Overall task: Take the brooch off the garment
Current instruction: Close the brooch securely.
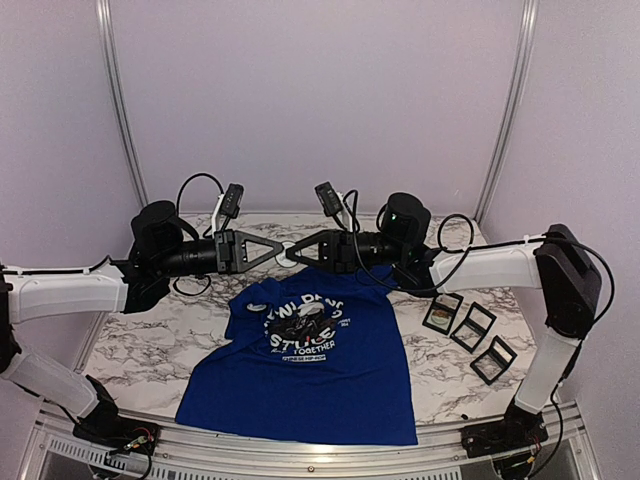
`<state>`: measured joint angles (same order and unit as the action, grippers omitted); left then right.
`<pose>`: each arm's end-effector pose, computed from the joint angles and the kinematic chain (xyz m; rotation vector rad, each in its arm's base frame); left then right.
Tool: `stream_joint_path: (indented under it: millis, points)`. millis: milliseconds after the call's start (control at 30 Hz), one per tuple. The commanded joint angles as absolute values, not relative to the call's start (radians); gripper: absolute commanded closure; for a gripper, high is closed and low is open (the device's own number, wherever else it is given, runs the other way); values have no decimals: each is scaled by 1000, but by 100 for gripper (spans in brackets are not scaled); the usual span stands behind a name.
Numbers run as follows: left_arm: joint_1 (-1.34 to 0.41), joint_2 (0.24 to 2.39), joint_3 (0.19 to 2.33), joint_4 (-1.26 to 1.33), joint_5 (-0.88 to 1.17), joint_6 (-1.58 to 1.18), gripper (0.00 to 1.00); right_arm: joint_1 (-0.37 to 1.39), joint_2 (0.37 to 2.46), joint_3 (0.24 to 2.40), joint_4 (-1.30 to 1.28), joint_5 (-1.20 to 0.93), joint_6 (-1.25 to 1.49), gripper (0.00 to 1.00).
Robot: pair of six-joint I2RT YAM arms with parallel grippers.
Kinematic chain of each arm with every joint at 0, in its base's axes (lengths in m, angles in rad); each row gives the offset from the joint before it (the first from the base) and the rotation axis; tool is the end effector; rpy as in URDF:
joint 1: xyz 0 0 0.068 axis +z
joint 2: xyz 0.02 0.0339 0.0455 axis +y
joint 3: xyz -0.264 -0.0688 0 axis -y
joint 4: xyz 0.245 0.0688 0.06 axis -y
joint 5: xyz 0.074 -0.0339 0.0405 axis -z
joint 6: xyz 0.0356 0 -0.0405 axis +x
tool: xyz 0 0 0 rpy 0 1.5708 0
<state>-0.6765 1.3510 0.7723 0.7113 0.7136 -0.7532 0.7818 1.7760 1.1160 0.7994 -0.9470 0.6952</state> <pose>0.2196 -0.2062 0.3007 0.6097 1.5995 -1.6225 0.2621 0.3009 0.2823 -0.9820 1.5127 1.7917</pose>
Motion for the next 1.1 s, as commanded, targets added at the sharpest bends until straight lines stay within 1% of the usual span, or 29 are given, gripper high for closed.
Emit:
stream_joint_path:
  millis: [0, 367, 500, 700, 900, 1067]
  points:
    - [-687, 1312, 815, 693, 727, -727, 100, 789, 1787, 1147, 777, -958, 676, 86]
    - [-687, 1302, 824, 683, 735, -732, 100, 789, 1784, 1153, 724, -956, 640, 89]
    - [-689, 1301, 826, 684, 733, -739, 100, 788, 1778, 1155, 714, -930, 632, 90]
    - [-697, 1311, 820, 715, 732, -756, 100, 791, 1769, 1152, 683, -894, 597, 94]
    - [-705, 1314, 821, 725, 729, -762, 100, 792, 1746, 1143, 659, -844, 572, 94]
    - [-719, 1330, 821, 743, 726, -771, 100, 792, 1748, 1137, 691, -831, 601, 94]
